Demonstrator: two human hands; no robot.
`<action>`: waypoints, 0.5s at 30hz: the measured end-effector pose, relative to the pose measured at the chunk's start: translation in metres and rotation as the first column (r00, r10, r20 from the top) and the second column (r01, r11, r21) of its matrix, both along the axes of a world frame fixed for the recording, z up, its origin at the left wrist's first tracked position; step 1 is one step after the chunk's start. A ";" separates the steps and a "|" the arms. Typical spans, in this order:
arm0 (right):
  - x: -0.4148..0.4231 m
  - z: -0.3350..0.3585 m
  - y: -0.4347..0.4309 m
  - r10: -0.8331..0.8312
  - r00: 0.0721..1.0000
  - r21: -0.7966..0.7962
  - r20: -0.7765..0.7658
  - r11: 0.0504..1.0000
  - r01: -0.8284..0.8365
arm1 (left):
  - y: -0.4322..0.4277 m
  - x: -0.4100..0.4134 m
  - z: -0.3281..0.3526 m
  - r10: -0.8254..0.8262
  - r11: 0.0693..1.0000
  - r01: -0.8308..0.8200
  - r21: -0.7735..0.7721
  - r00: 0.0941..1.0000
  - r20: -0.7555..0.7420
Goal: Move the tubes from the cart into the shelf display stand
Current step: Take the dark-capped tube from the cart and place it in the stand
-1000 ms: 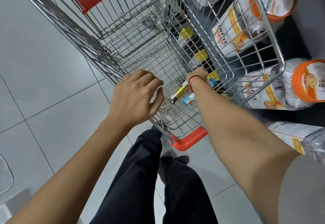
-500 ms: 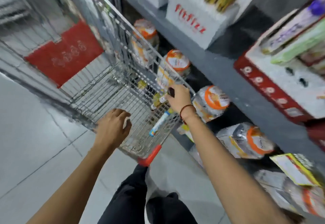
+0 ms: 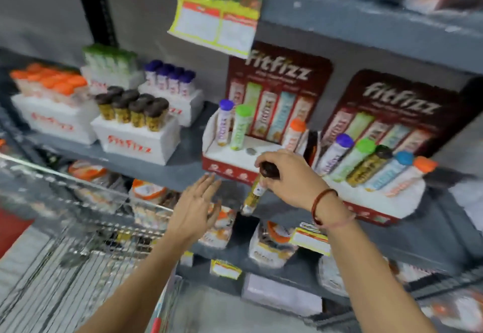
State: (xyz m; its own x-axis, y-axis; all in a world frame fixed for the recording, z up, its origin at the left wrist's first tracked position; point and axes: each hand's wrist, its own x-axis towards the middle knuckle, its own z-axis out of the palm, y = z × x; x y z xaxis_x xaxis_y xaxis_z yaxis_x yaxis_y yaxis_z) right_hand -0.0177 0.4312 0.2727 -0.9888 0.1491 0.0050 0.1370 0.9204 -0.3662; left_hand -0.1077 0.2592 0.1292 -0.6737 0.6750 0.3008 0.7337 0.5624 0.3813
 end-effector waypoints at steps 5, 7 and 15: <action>0.021 0.024 0.033 -0.092 0.996 0.006 -0.014 0.996 0.092 | 0.048 0.003 -0.006 -0.163 0.983 0.167 -0.080 0.985 0.054; 0.024 0.030 0.042 -0.123 0.992 0.005 -0.026 0.992 0.123 | 0.053 0.005 -0.011 -0.165 0.980 0.171 -0.105 0.984 0.065; 0.017 0.042 0.053 -0.217 0.969 -0.123 -0.118 0.972 0.203 | 0.048 0.005 -0.020 -0.211 0.975 0.211 -0.071 0.977 0.018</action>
State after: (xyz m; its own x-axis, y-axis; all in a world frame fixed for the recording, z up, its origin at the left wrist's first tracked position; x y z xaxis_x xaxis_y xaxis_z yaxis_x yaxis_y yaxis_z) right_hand -0.0006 0.4839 0.3152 -0.9273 0.3599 0.1030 0.2675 0.8296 -0.4900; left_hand -0.1027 0.3068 0.1096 -0.5167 0.8219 0.2398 0.8349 0.4217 0.3537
